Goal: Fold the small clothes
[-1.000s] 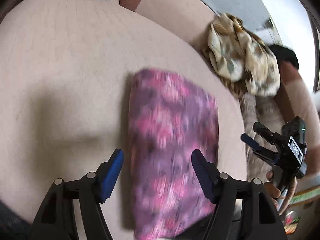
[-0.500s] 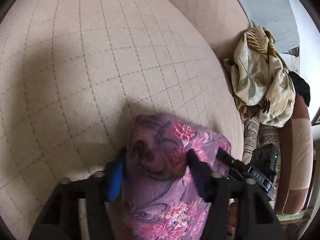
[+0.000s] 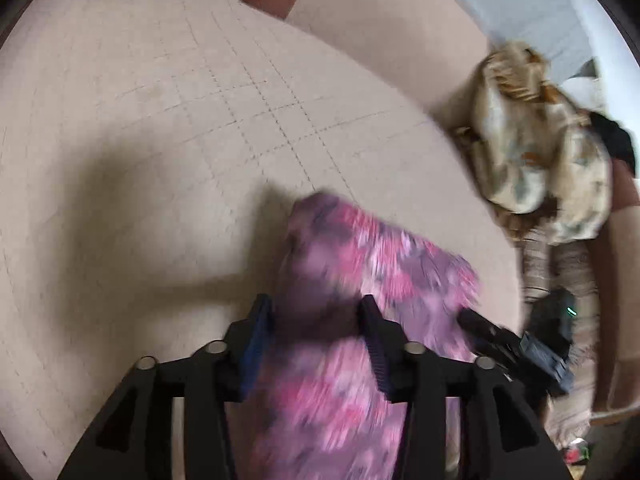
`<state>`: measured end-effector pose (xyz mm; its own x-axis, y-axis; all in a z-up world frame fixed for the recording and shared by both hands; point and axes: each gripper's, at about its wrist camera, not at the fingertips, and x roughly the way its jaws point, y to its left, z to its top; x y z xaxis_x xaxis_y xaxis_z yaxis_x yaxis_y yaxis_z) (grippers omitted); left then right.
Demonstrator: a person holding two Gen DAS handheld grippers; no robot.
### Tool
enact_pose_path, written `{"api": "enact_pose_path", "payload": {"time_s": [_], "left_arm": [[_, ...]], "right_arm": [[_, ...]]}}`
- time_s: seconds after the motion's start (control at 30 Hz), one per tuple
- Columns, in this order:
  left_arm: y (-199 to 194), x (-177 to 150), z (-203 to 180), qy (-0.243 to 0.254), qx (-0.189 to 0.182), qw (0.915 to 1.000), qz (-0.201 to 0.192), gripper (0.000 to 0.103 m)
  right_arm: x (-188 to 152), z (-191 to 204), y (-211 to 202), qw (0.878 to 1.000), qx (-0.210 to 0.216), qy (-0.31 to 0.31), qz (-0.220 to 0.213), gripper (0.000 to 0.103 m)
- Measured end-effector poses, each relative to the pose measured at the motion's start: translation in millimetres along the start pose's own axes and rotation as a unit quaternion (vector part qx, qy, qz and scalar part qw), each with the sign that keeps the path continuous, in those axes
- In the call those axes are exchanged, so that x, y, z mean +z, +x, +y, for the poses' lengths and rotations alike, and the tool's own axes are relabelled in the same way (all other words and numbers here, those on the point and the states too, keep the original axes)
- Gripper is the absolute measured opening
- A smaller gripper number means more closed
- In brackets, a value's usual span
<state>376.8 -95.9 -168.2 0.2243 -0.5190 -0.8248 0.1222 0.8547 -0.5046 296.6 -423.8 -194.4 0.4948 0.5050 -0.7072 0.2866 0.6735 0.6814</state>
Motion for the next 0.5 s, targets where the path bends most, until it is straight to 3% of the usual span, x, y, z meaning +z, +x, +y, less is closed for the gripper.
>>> {"api": "enact_pose_path", "payload": {"time_s": [0.1, 0.17, 0.27, 0.33, 0.4, 0.5], "left_arm": [[-30.6, -47.4, 12.5, 0.005, -0.023, 0.9997, -0.005, 0.065], [-40.3, -83.5, 13.1, 0.024, -0.02, 0.9995, 0.006, 0.066], [-45.1, -142.6, 20.3, 0.046, -0.009, 0.9985, 0.027, 0.066], [-45.3, -165.3, 25.6, 0.05, -0.016, 0.9983, 0.025, 0.065], [-49.9, -176.5, 28.1, 0.053, -0.019, 0.9984, 0.009, 0.065], [-49.5, -172.4, 25.0, 0.035, -0.031, 0.9989, 0.008, 0.059]], "right_arm": [[-19.9, 13.1, -20.3, 0.999, -0.029, -0.013, -0.011, 0.055], [-42.9, 18.7, -33.0, 0.998, -0.05, -0.027, -0.007, 0.055], [-100.1, 15.6, -51.8, 0.998, -0.052, -0.043, 0.0, 0.055], [-141.8, 16.4, -64.3, 0.997, -0.046, -0.06, -0.004, 0.054], [-174.9, 15.2, -66.5, 0.996, -0.06, -0.067, -0.012, 0.042], [-210.8, 10.1, -68.4, 0.997, -0.045, -0.057, -0.015, 0.024]]}}
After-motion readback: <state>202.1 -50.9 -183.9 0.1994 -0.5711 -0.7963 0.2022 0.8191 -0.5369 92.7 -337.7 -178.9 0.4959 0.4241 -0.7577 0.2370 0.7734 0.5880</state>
